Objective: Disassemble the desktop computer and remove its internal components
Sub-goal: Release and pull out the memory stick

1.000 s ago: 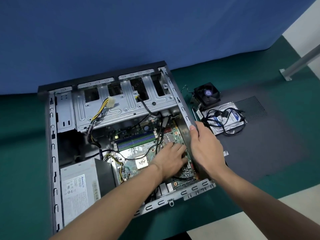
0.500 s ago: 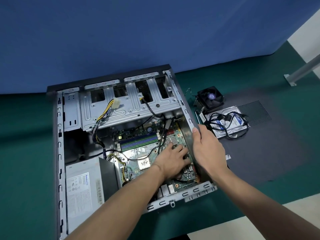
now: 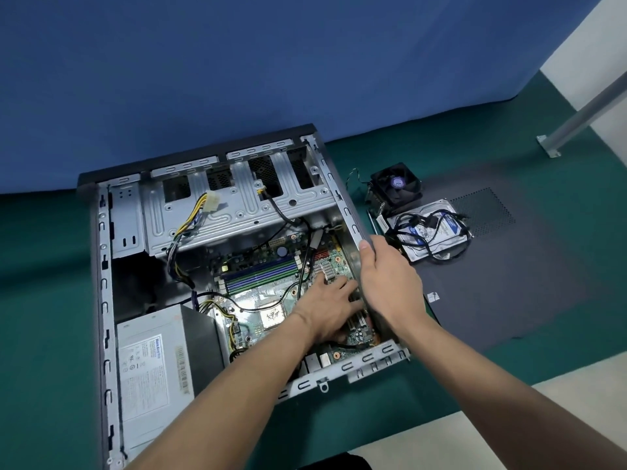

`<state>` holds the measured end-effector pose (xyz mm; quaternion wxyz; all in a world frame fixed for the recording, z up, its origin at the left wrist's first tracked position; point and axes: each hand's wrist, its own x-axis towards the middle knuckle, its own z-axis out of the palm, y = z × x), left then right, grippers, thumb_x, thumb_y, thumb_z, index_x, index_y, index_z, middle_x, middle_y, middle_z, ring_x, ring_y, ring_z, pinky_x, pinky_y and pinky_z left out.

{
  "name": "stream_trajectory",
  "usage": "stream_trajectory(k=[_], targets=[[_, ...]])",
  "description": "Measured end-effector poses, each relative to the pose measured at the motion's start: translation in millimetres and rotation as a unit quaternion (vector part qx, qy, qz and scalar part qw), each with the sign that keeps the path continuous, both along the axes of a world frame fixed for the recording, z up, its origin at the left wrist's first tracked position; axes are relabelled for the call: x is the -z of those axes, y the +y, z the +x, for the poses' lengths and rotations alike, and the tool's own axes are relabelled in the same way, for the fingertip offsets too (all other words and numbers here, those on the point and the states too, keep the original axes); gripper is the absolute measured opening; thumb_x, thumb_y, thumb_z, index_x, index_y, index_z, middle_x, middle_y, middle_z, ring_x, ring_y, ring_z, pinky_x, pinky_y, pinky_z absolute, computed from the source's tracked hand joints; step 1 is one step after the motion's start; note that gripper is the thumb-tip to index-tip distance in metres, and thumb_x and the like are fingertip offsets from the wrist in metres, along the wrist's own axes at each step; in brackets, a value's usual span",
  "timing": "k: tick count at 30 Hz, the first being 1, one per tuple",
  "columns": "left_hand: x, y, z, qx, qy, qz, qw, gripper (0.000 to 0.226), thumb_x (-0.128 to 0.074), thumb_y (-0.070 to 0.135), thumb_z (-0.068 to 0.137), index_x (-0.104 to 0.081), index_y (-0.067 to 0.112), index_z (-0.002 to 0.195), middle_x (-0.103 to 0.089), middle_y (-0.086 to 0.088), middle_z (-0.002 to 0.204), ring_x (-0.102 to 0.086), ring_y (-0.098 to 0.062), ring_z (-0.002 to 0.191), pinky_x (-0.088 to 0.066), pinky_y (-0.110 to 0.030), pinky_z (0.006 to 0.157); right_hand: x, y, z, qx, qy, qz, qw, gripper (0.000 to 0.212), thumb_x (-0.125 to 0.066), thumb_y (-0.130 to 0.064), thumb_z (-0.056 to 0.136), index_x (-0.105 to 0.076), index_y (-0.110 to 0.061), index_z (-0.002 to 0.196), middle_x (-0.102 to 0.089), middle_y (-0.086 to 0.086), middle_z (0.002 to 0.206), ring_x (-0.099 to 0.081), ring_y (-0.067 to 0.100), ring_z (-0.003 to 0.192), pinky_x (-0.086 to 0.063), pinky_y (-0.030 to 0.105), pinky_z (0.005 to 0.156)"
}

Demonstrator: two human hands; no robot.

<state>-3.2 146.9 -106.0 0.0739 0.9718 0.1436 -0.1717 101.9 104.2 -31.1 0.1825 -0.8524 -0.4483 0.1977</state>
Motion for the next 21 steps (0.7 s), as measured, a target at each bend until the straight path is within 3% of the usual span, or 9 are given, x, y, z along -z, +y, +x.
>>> stream_trajectory(k=[3,5,8,10,11,13,15,18,21], targets=[[-3.8,2.8,-3.4,-0.049,-0.007,-0.036,0.998,0.065,-0.065,0.041,0.08,-0.038,0.025,0.138,-0.031,-0.01,0.141,-0.03,-0.026,0.128,-0.021,-0.053,0.11,0.3,-0.2,1.2,0.009,0.009,-0.003,1.0,0.034,-0.025,-0.042,0.1,-0.049,-0.02,0.109,-0.061,0.004,0.105,-0.056,0.031,0.095,-0.041,0.04,0.077],[-8.9,3.6,-5.5,-0.087,-0.018,-0.075,0.993,0.053,-0.064,0.037,0.081,-0.049,0.027,0.13,-0.035,-0.007,0.137,-0.031,-0.024,0.13,-0.016,-0.048,0.114,-0.2,-1.2,3.1,0.026,0.042,-0.001,0.999,0.033,-0.028,-0.046,0.099,-0.052,-0.024,0.096,-0.062,-0.001,0.095,-0.056,0.027,0.088,-0.041,0.038,0.074],[-15.1,0.6,-3.8,-0.16,-0.043,-0.142,0.976,0.03,-0.063,0.028,0.082,-0.061,0.028,0.111,-0.042,-0.001,0.126,-0.036,-0.021,0.126,-0.017,-0.042,0.115,0.9,-6.4,16.5,0.092,0.203,0.05,0.974,0.039,-0.032,-0.047,0.099,-0.052,-0.027,0.072,-0.059,-0.008,0.074,-0.054,0.018,0.074,-0.039,0.033,0.066],[-15.8,-1.5,-1.1,-0.221,-0.052,-0.18,0.957,0.026,-0.062,0.018,0.082,-0.065,0.027,0.107,-0.04,0.001,0.138,-0.031,-0.02,0.134,-0.015,-0.04,0.117,3.6,-13.2,31.7,0.152,0.296,0.073,0.94,0.036,-0.039,-0.04,0.099,-0.062,-0.022,0.078,-0.064,-0.007,0.079,-0.059,0.012,0.071,-0.045,0.032,0.068],[-14.9,-1.8,-0.2,-0.25,-0.059,-0.196,0.946,0.028,-0.061,0.012,0.082,-0.065,0.027,0.106,-0.039,0.001,0.142,-0.029,-0.019,0.136,-0.015,-0.039,0.117,6.8,-17.8,39.6,0.166,0.3,0.065,0.937,0.03,-0.045,-0.035,0.097,-0.064,-0.021,0.078,-0.065,-0.006,0.08,-0.06,0.013,0.07,-0.048,0.036,0.069],[-13.4,-2.2,0.0,-0.294,-0.084,-0.223,0.926,0.032,-0.058,0.003,0.082,-0.065,0.027,0.103,-0.045,0.002,0.137,-0.035,-0.017,0.132,-0.024,-0.038,0.115,19.6,-25.5,55.0,0.154,0.245,0.01,0.957,0.019,-0.052,-0.023,0.092,-0.066,-0.02,0.079,-0.067,-0.002,0.081,-0.061,0.019,0.076,-0.05,0.041,0.076],[-14.5,-2.3,-0.6,-0.304,-0.102,-0.234,0.918,0.03,-0.058,0.001,0.082,-0.066,0.025,0.099,-0.054,0.006,0.12,-0.044,-0.014,0.12,-0.033,-0.035,0.108,33.6,-30.1,63.1,0.127,0.178,-0.074,0.973,0.013,-0.054,-0.021,0.09,-0.067,-0.019,0.092,-0.068,0.002,0.091,-0.062,0.024,0.088,-0.051,0.038,0.082],[-12.5,-3.8,-1.9,-0.294,-0.101,-0.222,0.924,0.026,-0.06,0.003,0.082,-0.066,0.024,0.096,-0.056,0.007,0.114,-0.046,-0.016,0.116,-0.035,-0.036,0.106,49.5,-30.0,63.3,0.1,0.106,-0.142,0.979,0.025,-0.056,-0.025,0.091,-0.057,-0.015,0.114,-0.06,0.006,0.112,-0.059,0.027,0.099,-0.047,0.037,0.086],[-11.1,-6.6,-4.3,-0.27,-0.096,-0.206,0.936,0.02,-0.062,0.009,0.083,-0.067,0.025,0.094,-0.053,0.01,0.111,-0.046,-0.017,0.118,-0.029,-0.038,0.111,58.9,-24.1,60.7,0.09,0.016,-0.156,0.984,0.036,-0.058,-0.028,0.091,-0.044,-0.008,0.118,-0.045,0.011,0.12,-0.056,0.032,0.102,-0.042,0.037,0.077]])
